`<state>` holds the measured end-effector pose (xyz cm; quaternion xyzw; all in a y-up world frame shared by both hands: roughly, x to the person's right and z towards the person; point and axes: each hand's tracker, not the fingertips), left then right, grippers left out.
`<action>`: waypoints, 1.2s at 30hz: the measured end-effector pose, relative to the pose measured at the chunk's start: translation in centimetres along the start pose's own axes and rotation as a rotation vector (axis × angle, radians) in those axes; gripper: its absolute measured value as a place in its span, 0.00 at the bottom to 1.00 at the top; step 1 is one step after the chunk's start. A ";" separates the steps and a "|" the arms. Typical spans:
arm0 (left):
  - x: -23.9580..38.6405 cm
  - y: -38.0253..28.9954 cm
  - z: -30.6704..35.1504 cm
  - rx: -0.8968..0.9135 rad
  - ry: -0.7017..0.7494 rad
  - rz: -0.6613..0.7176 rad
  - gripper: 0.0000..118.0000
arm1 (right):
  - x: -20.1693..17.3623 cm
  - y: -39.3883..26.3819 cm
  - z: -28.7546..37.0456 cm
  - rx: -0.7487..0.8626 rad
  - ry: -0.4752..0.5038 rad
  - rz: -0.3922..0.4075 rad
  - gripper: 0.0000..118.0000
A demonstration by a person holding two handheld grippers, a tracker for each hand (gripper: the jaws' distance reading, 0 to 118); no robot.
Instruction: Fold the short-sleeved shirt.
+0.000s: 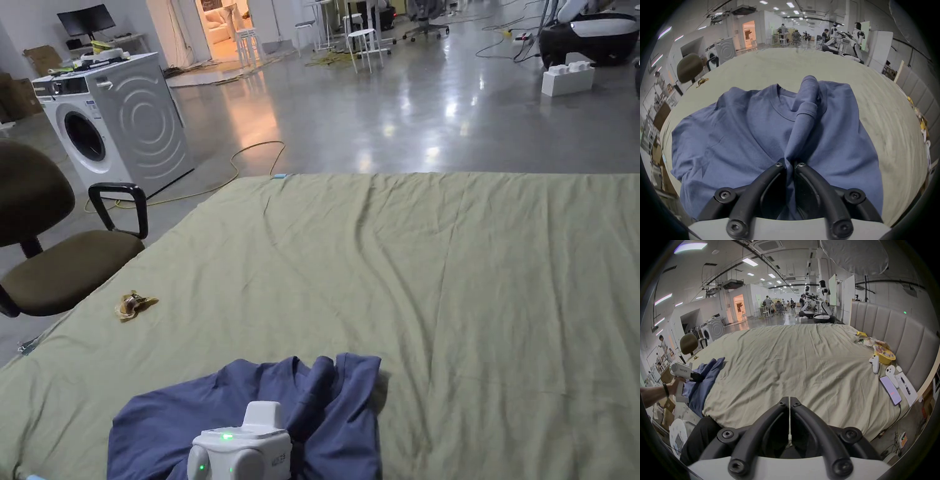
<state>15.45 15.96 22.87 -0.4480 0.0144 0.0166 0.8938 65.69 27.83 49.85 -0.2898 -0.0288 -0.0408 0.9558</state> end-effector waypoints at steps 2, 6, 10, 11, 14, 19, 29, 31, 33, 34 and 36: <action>-0.6 0.8 0.7 0.001 -0.035 0.089 0.04 | 0.5 0.0 0.5 0.013 0.004 -0.018 0.02; -0.6 3.7 6.4 0.209 -0.209 0.374 0.03 | 2.0 -0.2 1.6 0.037 0.002 -0.010 0.02; 2.7 7.6 9.2 0.289 -0.181 0.136 0.03 | 4.0 -0.8 2.9 0.060 -0.020 -0.024 0.02; 4.1 8.7 10.0 0.320 -0.205 0.130 0.03 | 4.5 -1.0 3.2 0.065 -0.030 -0.037 0.02; 9.6 12.1 10.8 0.366 -0.275 0.066 0.03 | 5.9 -1.9 4.2 0.066 -0.066 -0.079 0.02; 21.8 16.4 11.8 0.428 -0.389 -0.173 0.03 | 8.2 -3.3 5.7 0.071 -0.133 -0.138 0.01; 45.3 1.3 11.8 0.250 -0.731 -0.620 0.03 | 8.9 -3.6 8.2 0.090 -0.237 -0.100 0.00; 47.2 -3.6 11.8 0.157 -0.806 -0.614 0.03 | 8.7 -3.8 8.7 0.096 -0.250 -0.057 0.00; 48.5 -8.3 12.1 0.106 -0.854 -0.674 0.03 | 8.6 -3.8 9.2 0.099 -0.258 -0.035 0.00; 49.2 -10.7 12.2 0.106 -0.874 -0.748 0.03 | 8.6 -3.8 9.4 0.099 -0.260 -0.032 0.00; 50.3 -14.1 12.3 0.088 -0.874 -0.873 0.04 | 8.4 -3.6 9.8 0.096 -0.259 -0.031 0.00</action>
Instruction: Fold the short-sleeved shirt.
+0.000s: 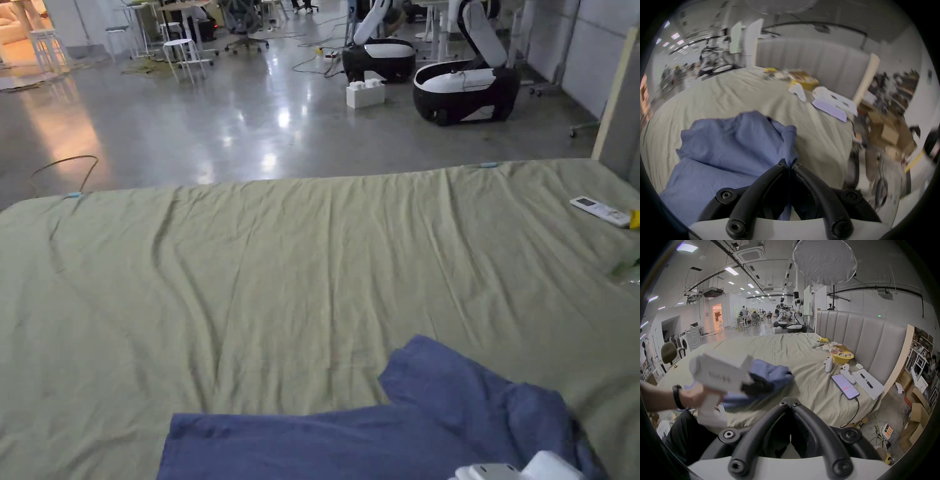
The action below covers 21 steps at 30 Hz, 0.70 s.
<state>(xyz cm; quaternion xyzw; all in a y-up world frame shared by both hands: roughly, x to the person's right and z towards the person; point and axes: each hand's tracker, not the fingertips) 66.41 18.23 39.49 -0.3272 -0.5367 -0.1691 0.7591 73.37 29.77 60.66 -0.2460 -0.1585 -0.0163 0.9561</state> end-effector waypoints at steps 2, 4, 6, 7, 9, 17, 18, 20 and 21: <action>1.1 -1.0 -1.0 -0.048 0.025 -0.009 0.25 | 0.0 -0.1 0.4 -0.003 -0.008 -0.005 0.00; 0.6 -1.0 0.2 -0.014 -0.040 0.095 0.56 | 0.1 -0.3 0.7 -0.002 -0.008 -0.019 0.00; -0.4 -0.7 2.3 0.035 -0.065 0.175 0.57 | 0.2 -0.3 0.7 -0.004 0.005 -0.040 0.00; -1.2 -0.6 4.3 0.086 -0.028 0.178 0.57 | 0.2 -0.3 0.6 0.000 0.012 -0.048 0.00; -3.0 -0.7 9.1 0.177 0.033 0.169 0.57 | -0.1 0.4 0.4 0.013 0.032 -0.051 0.00; -7.4 -7.0 30.8 0.436 0.530 0.202 0.57 | -2.8 4.9 -0.3 0.150 0.143 -0.026 0.00; -7.3 -8.0 32.7 0.483 0.596 0.188 0.57 | -3.2 5.3 -0.4 0.162 0.155 -0.028 0.00; -6.8 -9.8 35.7 0.513 0.755 0.163 0.55 | -4.2 6.0 -0.7 0.181 0.177 -0.027 0.00; -6.7 -10.5 36.9 0.499 0.811 0.167 0.52 | -4.6 6.2 -0.6 0.193 0.185 -0.024 0.00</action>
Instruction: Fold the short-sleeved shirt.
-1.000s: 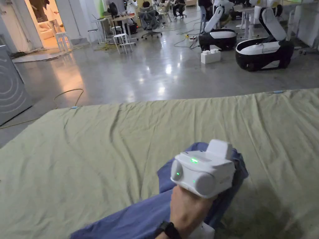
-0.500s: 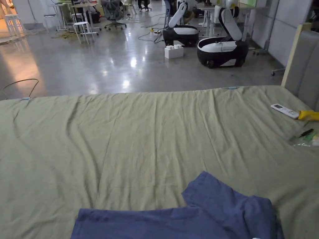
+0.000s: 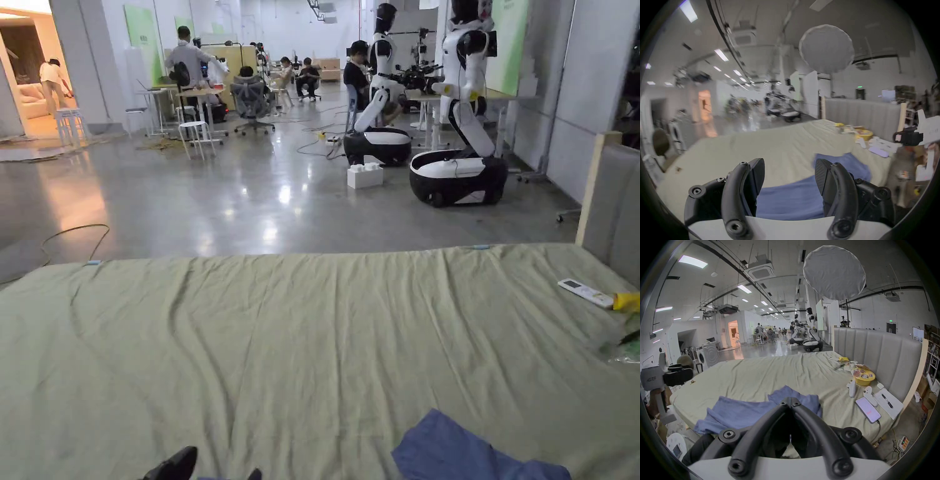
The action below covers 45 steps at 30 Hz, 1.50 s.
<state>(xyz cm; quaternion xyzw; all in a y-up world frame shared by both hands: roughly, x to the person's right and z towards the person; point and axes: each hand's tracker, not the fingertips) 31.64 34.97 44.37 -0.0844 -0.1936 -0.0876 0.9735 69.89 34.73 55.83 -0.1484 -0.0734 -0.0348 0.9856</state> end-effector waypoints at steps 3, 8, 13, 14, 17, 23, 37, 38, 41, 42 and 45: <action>-1.9 0.2 3.1 0.020 0.084 0.013 0.08 | -1.1 0.7 0.0 0.022 0.020 0.009 0.00; -2.2 0.5 7.6 0.007 0.123 0.057 0.01 | -1.9 1.1 0.0 0.034 0.046 0.022 0.00; -2.0 1.1 8.1 -0.004 0.167 0.035 0.01 | -2.2 1.5 -0.1 0.055 0.072 0.023 0.00; -2.1 1.1 7.7 -0.011 0.168 0.041 0.01 | -2.3 1.6 -0.1 0.058 0.074 0.025 0.00; -2.7 1.0 5.8 -0.075 0.136 0.127 0.01 | -2.5 1.5 -0.2 0.054 0.075 0.031 0.00; -4.9 -1.6 -1.5 -0.266 0.016 0.306 0.02 | -1.6 -0.1 -1.3 -0.016 0.046 0.041 0.00; -9.2 -12.8 -25.5 -0.646 -0.017 0.253 0.61 | 2.6 -3.8 -4.3 -0.184 -0.054 -0.003 0.00; -9.2 -13.5 -26.3 -0.684 -0.007 0.229 0.61 | 2.9 -4.0 -4.2 -0.189 -0.059 -0.008 0.00; -9.1 -14.7 -27.4 -0.733 -0.014 0.240 0.59 | 3.4 -4.4 -4.5 -0.211 -0.071 -0.014 0.00; -9.0 -15.0 -27.7 -0.767 -0.013 0.252 0.56 | 3.6 -4.6 -4.5 -0.221 -0.075 -0.011 0.00; -7.8 -14.7 -27.7 -0.771 0.025 0.190 0.34 | 3.7 -4.8 -4.9 -0.234 -0.083 -0.004 0.00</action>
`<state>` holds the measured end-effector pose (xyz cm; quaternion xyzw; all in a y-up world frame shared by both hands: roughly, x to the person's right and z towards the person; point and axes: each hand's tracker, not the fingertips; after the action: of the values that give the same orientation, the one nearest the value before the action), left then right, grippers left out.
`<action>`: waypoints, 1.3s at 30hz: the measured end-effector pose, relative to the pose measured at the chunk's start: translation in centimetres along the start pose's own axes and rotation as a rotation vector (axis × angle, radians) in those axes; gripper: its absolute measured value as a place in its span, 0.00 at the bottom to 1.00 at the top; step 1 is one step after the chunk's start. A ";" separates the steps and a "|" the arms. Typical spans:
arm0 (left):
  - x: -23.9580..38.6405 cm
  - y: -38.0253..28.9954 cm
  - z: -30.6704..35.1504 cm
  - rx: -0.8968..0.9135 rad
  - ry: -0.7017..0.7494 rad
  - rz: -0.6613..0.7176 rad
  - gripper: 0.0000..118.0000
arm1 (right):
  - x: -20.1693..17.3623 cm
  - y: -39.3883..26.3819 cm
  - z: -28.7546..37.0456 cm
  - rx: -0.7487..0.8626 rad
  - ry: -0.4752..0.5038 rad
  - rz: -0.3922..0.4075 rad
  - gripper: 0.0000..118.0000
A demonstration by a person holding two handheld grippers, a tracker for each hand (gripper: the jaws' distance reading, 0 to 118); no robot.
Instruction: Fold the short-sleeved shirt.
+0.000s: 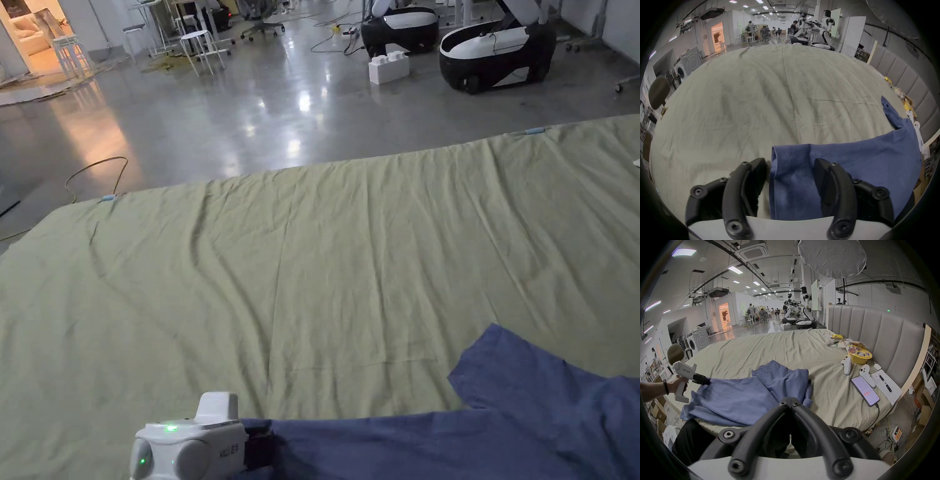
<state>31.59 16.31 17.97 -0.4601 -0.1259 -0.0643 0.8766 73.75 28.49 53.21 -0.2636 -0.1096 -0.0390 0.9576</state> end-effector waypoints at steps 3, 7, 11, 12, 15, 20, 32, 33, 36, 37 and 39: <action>1.5 0.0 0.0 -0.012 0.027 -0.079 0.22 | 0.1 0.0 -0.7 -0.012 0.013 -0.009 0.00; 3.0 -0.1 -1.3 -0.050 0.074 -0.171 0.11 | 0.3 2.1 -3.0 -0.027 0.023 0.013 0.00; 3.4 0.8 -2.3 -0.119 0.080 -0.207 0.11 | 1.4 7.4 -8.3 -0.034 0.091 0.096 0.02; 3.3 1.2 -2.4 -0.138 0.076 -0.199 0.11 | 1.8 8.6 -10.7 -0.100 0.118 0.088 0.06; 3.0 2.0 -2.5 -0.180 0.059 -0.184 0.10 | 2.3 12.2 -18.4 -0.199 0.146 0.127 0.60; 2.4 2.8 -2.7 -0.217 0.034 -0.136 0.10 | 0.8 14.3 -30.4 -0.453 0.137 0.278 0.84; 2.0 2.4 -2.6 -0.200 0.011 -0.115 0.10 | -1.7 10.5 -39.8 -0.696 0.109 0.453 0.68; 2.1 2.3 -2.6 -0.197 0.015 -0.116 0.10 | -1.7 10.7 -39.5 -0.694 0.124 0.443 0.65; 2.7 1.7 -2.4 -0.168 0.043 -0.139 0.09 | -1.6 11.4 -38.4 -0.669 0.163 0.419 0.15; 2.7 1.3 -2.2 -0.150 0.049 -0.148 0.09 | -1.6 11.4 -37.9 -0.656 0.150 0.413 0.01; 2.4 0.6 -1.7 -0.097 0.038 -0.171 0.09 | -1.5 11.6 -36.1 -0.633 0.153 0.361 0.01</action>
<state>34.32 15.30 17.24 -0.4881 -0.1446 -0.1536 0.8469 80.66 19.98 16.87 -0.5579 0.0278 0.0789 0.8257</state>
